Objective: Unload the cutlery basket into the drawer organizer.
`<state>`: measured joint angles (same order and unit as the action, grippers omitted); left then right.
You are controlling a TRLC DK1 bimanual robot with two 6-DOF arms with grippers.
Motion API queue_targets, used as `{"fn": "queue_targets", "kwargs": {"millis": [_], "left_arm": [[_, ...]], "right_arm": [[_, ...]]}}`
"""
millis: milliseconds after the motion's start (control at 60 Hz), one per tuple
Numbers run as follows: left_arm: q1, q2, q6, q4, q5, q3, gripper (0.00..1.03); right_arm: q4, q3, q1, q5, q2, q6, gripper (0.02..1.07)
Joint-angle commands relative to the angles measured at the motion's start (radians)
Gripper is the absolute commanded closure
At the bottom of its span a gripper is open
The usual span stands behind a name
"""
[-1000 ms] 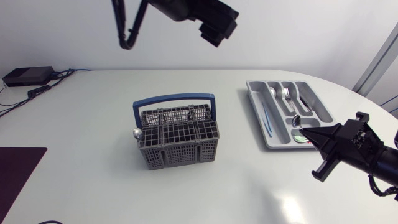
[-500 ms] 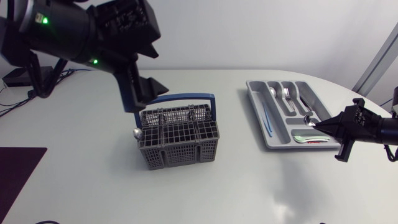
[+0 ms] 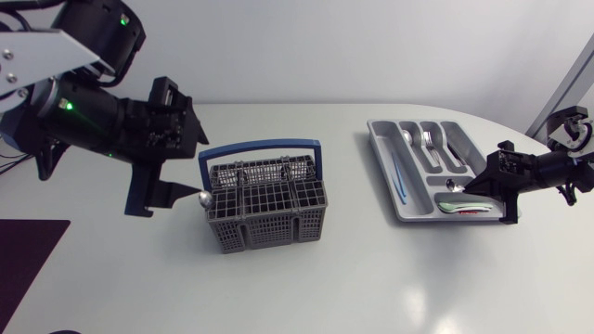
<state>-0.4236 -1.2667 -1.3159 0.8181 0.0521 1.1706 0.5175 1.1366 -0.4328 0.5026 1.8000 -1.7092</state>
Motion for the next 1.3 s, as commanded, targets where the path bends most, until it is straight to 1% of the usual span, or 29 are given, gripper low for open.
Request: {"fn": "queue_targets", "kwargs": {"millis": [0, 117, 167, 217, 350, 433, 500, 533, 550, 633, 667, 767, 800, 850, 883, 933, 1000, 1050, 1133, 1183, 1233, 1283], "left_arm": [[0.020, 0.021, -0.126, 0.001, 0.003, -0.071, 0.15], [0.034, 0.047, -0.183, -0.013, 0.003, -0.106, 0.16], [0.043, 0.058, -0.221, -0.043, 0.003, -0.137, 0.16], [0.062, 0.073, -0.261, -0.116, 0.003, -0.186, 0.16], [0.088, 0.075, -0.293, -0.177, 0.003, -0.219, 0.16], [0.106, 0.075, -0.307, -0.194, 0.003, -0.227, 0.16], [0.117, 0.081, -0.345, -0.224, 0.003, -0.253, 0.20], [0.121, 0.084, -0.356, -0.246, 0.003, -0.269, 0.21], [0.126, 0.087, -0.362, -0.261, 0.003, -0.279, 0.21], [0.132, 0.113, -0.393, -0.333, 0.003, -0.333, 0.20], [0.134, 0.132, -0.408, -0.356, 0.003, -0.356, 0.20], [0.137, 0.181, -0.422, -0.366, 0.023, -0.391, 0.20], [0.137, 0.190, -0.416, -0.366, 0.031, -0.396, 0.20], [0.132, 0.194, -0.359, -0.361, 0.035, -0.387, 0.20], [0.132, 0.185, -0.298, -0.329, 0.032, -0.358, 0.20], [0.120, 0.168, -0.224, -0.234, 0.031, -0.298, 0.20], [0.072, 0.139, -0.036, -0.063, 0.031, -0.183, 0.20], [0.057, 0.109, 0.080, 0.012, 0.031, -0.127, 0.20], [0.025, 0.069, 0.287, 0.044, 0.031, -0.063, 0.20], [0.013, 0.026, 0.405, 0.089, 0.029, -0.028, 0.20], [0.013, -0.028, 0.557, 0.093, 0.023, 0.018, 0.20], [0.013, -0.077, 0.669, 0.136, 0.025, 0.066, 0.20]], "right_arm": [[0.022, 0.020, 0.019, -0.027, 0.035, -0.059, 0.98], [0.030, 0.020, 0.029, -0.079, 0.061, -0.096, 0.98], [0.030, 0.022, 0.031, -0.093, 0.071, -0.109, 0.98], [0.024, 0.028, 0.031, -0.105, 0.084, -0.113, 0.98], [-0.005, 0.046, 0.025, -0.138, 0.125, -0.125, 0.98], [-0.024, 0.046, 0.022, -0.154, 0.140, -0.132, 0.98], [-0.034, 0.045, 0.019, -0.164, 0.147, -0.136, 0.98], [-0.042, 0.040, 0.019, -0.162, 0.147, -0.136, 0.97], [-0.043, 0.040, 0.019, -0.162, 0.145, -0.136, 0.94], [-0.053, 0.038, 0.016, -0.159, 0.136, -0.125, 0.50], [-0.056, 0.037, 0.012, -0.159, 0.130, -0.115, 0.39], [-0.066, 0.017, 0.003, -0.159, 0.116, -0.105, 0.22], [-0.079, 0.008, 0.003, -0.159, 0.111, -0.101, 0.19], [-0.097, -0.012, 0.002, -0.157, 0.094, -0.093, 0.17], [-0.103, -0.021, 0.002, -0.153, 0.084, -0.086, 0.14], [-0.106, -0.040, 0.000, -0.136, 0.058, -0.073, 0.13], [-0.111, -0.075, -0.001, -0.125, 0.021, -0.066, 0.12], [-0.117, -0.097, -0.001, -0.119, 0.001, -0.059, 0.12], [-0.119, -0.127, -0.001, -0.093, -0.036, -0.041, 0.12], [-0.131, -0.149, -0.003, -0.078, -0.054, -0.026, 0.12], [-0.140, -0.170, -0.009, -0.052, -0.080, -0.009, 0.12], [-0.140, -0.192, -0.009, -0.038, -0.106, 0.005, 0.11]]}}
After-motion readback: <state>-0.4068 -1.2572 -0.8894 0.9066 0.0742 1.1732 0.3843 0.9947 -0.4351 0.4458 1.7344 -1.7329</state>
